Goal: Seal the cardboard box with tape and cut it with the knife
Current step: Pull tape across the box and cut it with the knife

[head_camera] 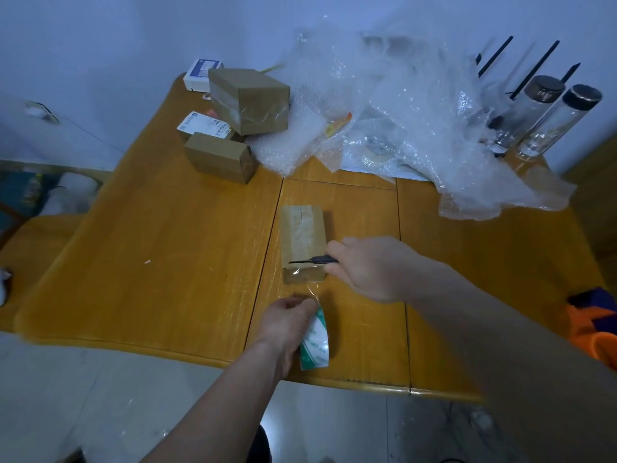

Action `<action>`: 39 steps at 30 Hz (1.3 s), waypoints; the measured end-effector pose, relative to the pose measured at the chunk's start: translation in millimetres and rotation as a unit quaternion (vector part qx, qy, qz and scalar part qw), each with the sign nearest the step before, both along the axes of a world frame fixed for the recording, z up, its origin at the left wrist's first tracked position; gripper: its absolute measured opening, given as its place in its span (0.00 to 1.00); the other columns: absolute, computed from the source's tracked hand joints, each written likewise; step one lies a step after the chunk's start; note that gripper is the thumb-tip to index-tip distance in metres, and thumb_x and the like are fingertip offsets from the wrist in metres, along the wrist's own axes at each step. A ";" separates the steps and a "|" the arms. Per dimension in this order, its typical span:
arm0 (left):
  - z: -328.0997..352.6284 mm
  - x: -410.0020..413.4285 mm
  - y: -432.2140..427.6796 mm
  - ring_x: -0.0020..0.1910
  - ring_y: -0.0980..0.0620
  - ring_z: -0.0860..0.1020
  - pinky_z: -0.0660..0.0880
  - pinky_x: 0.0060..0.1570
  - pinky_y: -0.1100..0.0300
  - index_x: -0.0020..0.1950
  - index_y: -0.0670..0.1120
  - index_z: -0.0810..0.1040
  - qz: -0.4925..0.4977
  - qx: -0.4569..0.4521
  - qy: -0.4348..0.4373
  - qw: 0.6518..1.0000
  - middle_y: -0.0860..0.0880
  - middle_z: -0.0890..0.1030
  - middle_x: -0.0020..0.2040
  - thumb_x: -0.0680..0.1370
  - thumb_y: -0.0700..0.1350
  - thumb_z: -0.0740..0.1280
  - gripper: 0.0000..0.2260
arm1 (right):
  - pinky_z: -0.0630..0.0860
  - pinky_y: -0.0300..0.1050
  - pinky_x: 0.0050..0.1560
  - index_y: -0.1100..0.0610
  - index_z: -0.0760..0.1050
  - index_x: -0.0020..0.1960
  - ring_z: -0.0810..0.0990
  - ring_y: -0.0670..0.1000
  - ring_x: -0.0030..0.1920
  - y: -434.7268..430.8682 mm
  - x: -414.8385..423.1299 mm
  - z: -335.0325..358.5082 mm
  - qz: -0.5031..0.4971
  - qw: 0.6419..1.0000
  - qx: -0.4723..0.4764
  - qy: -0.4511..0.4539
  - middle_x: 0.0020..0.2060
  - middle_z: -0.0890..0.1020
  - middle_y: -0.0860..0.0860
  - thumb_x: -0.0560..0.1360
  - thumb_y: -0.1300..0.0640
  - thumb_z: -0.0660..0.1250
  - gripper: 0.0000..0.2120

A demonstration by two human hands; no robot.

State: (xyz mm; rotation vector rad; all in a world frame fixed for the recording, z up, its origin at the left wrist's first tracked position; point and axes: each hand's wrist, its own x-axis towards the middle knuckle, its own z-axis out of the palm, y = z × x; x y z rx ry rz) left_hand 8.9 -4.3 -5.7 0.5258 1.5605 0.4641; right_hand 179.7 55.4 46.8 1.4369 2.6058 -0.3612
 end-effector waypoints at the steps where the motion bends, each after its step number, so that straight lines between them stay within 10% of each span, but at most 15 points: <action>1: -0.7 0.0 -0.2 0.49 0.40 0.85 0.83 0.56 0.43 0.60 0.48 0.78 0.002 0.000 -0.001 1.000 0.40 0.85 0.51 0.78 0.47 0.72 0.12 | 0.75 0.47 0.35 0.54 0.72 0.58 0.77 0.51 0.38 3.7 -2.3 1.0 0.010 1.000 -0.003 -0.009 0.44 0.77 0.50 0.85 0.47 0.51 0.16; 11: -5.9 0.2 1.1 0.50 0.38 0.85 0.82 0.56 0.42 0.58 0.46 0.79 0.010 0.003 -0.004 1.000 0.38 0.85 0.51 0.77 0.45 0.73 0.12 | 0.80 0.52 0.55 0.58 0.72 0.70 0.81 0.54 0.57 25.7 -20.3 -23.3 0.095 0.983 -0.069 -0.143 0.67 0.75 0.53 0.82 0.56 0.57 0.18; 19: -9.3 1.6 1.0 0.47 0.41 0.84 0.83 0.48 0.48 0.58 0.47 0.78 0.014 0.001 -0.003 1.000 0.40 0.84 0.51 0.78 0.46 0.72 0.11 | 0.83 0.53 0.46 0.56 0.77 0.56 0.83 0.54 0.42 32.7 -16.7 -22.7 0.074 0.985 -0.087 -0.128 0.50 0.84 0.52 0.79 0.59 0.61 0.10; 31: -20.5 12.1 1.2 0.46 0.41 0.85 0.83 0.46 0.49 0.56 0.48 0.79 0.072 -0.004 0.015 0.997 0.41 0.85 0.49 0.80 0.49 0.70 0.07 | 0.78 0.52 0.59 0.58 0.70 0.68 0.82 0.58 0.59 32.0 -21.7 -14.5 0.082 0.974 -0.149 -0.151 0.63 0.80 0.55 0.82 0.61 0.59 0.16; 39: -20.8 12.3 2.8 0.41 0.42 0.84 0.81 0.41 0.52 0.49 0.49 0.78 0.097 -0.020 0.009 0.995 0.41 0.85 0.47 0.81 0.49 0.69 0.05 | 0.79 0.49 0.45 0.60 0.71 0.69 0.80 0.55 0.42 13.6 -24.6 -5.4 0.080 0.979 -0.088 -0.166 0.67 0.78 0.54 0.80 0.62 0.61 0.17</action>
